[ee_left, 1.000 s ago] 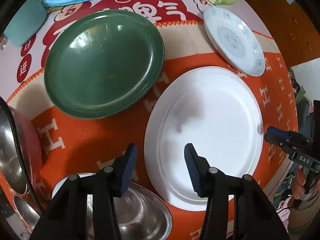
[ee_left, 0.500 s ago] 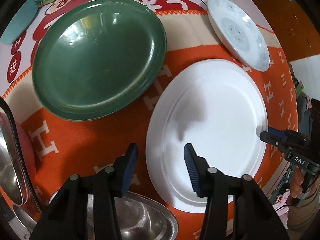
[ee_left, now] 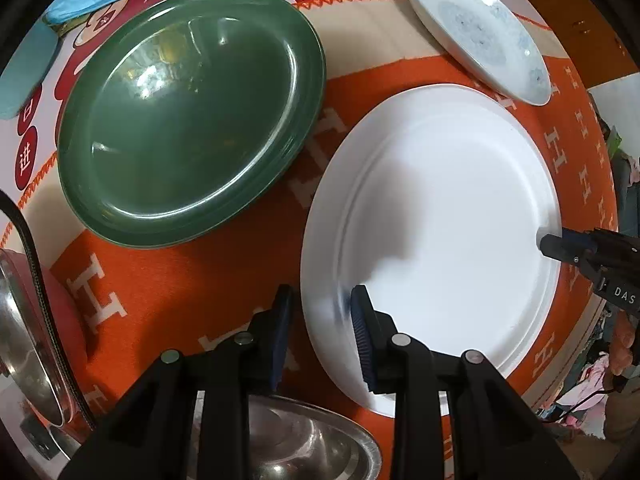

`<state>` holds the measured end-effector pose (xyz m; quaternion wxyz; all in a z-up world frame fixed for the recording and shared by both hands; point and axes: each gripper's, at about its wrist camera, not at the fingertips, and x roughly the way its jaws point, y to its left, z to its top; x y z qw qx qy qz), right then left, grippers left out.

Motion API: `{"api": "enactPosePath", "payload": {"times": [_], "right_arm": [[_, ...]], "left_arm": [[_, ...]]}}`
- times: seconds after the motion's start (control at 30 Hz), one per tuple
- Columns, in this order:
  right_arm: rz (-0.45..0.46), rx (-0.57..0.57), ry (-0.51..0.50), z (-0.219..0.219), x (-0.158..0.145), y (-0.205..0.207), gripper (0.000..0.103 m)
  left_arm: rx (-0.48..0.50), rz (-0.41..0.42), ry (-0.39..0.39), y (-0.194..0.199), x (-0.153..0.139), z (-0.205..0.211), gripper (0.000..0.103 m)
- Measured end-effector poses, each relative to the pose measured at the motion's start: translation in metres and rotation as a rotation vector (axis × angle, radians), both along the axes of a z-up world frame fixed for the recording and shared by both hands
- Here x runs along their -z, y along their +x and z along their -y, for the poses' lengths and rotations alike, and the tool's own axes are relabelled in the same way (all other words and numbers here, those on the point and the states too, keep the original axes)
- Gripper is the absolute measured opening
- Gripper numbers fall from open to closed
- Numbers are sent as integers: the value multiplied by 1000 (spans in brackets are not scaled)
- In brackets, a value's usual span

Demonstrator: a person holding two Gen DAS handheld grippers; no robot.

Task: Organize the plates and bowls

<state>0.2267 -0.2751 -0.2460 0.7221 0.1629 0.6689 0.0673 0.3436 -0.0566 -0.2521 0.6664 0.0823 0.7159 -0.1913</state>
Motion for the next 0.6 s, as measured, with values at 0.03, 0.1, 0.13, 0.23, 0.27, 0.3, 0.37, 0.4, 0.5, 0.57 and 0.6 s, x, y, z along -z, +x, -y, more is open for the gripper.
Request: {"api": "enactPosePath", "payload": {"times": [0.03, 0.1, 0.13, 0.23, 0.27, 0.3, 0.37, 0.4, 0.5, 0.57, 0.6], "right_arm": [[1, -1, -2, 0, 0, 0, 21], [2, -3, -12, -2, 0, 0, 21], [2, -3, -14, -2, -1, -1, 21], [2, 0, -19, -2, -2, -1, 21], [3, 4, -18, -1, -3, -2, 21], [3, 7, -16, -1, -4, -2, 21], [4, 17, -12, 2, -8, -4, 21], [4, 21, -10, 4, -11, -4, 21], [16, 28, -12, 10, -23, -8, 21], [33, 30, -20, 16, -33, -13, 21], [41, 30, -25, 18, -38, -16, 21]], "left_arm": [[-1, -1, -4, 0, 0, 1, 22], [2, 8, 5, -1, -2, -4, 22], [6, 17, 10, -2, -3, -3, 22], [5, 31, 8, -5, -9, -3, 21], [1, 38, 4, -6, -13, -3, 21], [-3, 45, -1, -7, -18, -4, 20], [-8, 56, -10, -12, -29, -3, 20], [-7, 63, -14, -14, -34, -2, 20], [4, 86, -23, -24, -53, 3, 20], [13, 99, -30, -33, -64, 8, 20], [17, 105, -33, -39, -71, 10, 20]]}}
